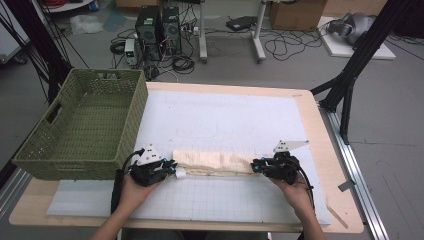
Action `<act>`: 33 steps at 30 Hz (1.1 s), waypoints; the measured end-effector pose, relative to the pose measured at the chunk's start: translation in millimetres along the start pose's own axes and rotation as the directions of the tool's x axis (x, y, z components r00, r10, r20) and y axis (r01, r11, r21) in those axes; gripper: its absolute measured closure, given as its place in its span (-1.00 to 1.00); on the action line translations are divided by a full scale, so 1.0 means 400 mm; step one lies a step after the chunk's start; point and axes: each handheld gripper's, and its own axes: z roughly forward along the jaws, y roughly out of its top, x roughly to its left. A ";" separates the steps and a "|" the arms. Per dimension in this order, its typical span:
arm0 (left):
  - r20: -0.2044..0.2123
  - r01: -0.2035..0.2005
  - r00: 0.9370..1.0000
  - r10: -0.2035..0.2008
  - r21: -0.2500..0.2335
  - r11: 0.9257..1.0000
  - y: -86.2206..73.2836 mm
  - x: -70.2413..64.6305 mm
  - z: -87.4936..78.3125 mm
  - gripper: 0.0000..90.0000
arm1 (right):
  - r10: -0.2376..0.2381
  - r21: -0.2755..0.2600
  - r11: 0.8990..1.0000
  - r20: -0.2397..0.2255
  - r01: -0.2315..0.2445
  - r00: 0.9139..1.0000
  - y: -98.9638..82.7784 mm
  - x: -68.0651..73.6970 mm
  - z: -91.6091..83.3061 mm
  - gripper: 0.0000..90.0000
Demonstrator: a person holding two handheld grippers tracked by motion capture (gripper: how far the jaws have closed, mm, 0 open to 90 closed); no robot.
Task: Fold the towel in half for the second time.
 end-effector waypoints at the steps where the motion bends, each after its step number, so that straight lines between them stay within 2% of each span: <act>1: -0.001 -0.002 1.000 0.002 0.002 1.000 0.000 0.001 -0.001 0.75 | 0.007 -0.008 1.000 0.002 -0.007 1.000 -0.001 -0.002 -0.005 0.46; 2: 0.000 -0.001 1.000 0.001 0.001 1.000 0.000 0.000 0.000 0.75 | 0.018 -0.024 1.000 0.002 -0.018 1.000 0.000 -0.004 -0.011 0.32; 3: 0.001 0.000 1.000 0.000 0.001 1.000 0.001 0.000 0.000 0.75 | 0.033 -0.045 0.998 -0.013 -0.034 0.999 0.003 -0.003 -0.018 0.30; 6: 0.000 0.000 1.000 0.000 0.004 1.000 0.001 -0.002 0.003 0.75 | 0.016 -0.082 0.996 -0.005 -0.016 1.000 0.024 0.001 -0.036 0.28; 9: 0.001 -0.002 1.000 0.002 0.005 1.000 0.001 -0.003 0.004 0.75 | 0.004 -0.096 0.995 -0.007 -0.004 1.000 0.050 0.007 -0.043 0.32; 10: 0.003 -0.001 1.000 0.001 0.004 1.000 0.001 -0.003 0.004 0.76 | 0.001 -0.095 0.995 -0.010 -0.002 1.000 0.057 0.010 -0.040 0.40; 14: 0.004 -0.001 1.000 0.001 0.007 1.000 0.000 -0.004 0.004 0.82 | -0.030 -0.055 0.998 -0.010 0.030 0.999 0.069 0.024 -0.002 0.65; 20: 0.009 0.006 1.000 -0.006 -0.014 1.000 -0.002 0.000 -0.011 0.80 | -0.031 0.025 0.999 -0.012 0.031 0.999 0.057 0.025 0.060 0.75; 23: 0.007 0.012 1.000 -0.012 -0.029 1.000 0.002 0.001 -0.022 0.72 | -0.024 0.042 0.999 -0.006 0.024 1.000 0.040 0.022 0.069 0.75; 28: 0.011 0.000 1.000 0.001 -0.067 0.998 0.023 -0.005 -0.039 0.62 | -0.016 0.069 0.997 -0.002 0.016 1.000 0.012 0.020 0.075 0.75; 31: 0.005 -0.002 1.000 0.002 -0.085 0.996 0.041 -0.003 -0.039 0.62 | -0.021 0.070 0.997 -0.006 0.021 1.000 0.010 0.020 0.076 0.75; 33: 0.002 -0.005 1.000 0.005 -0.086 0.996 0.051 -0.002 -0.030 0.66 | -0.026 0.052 0.998 -0.008 0.027 1.000 0.017 0.021 0.070 0.75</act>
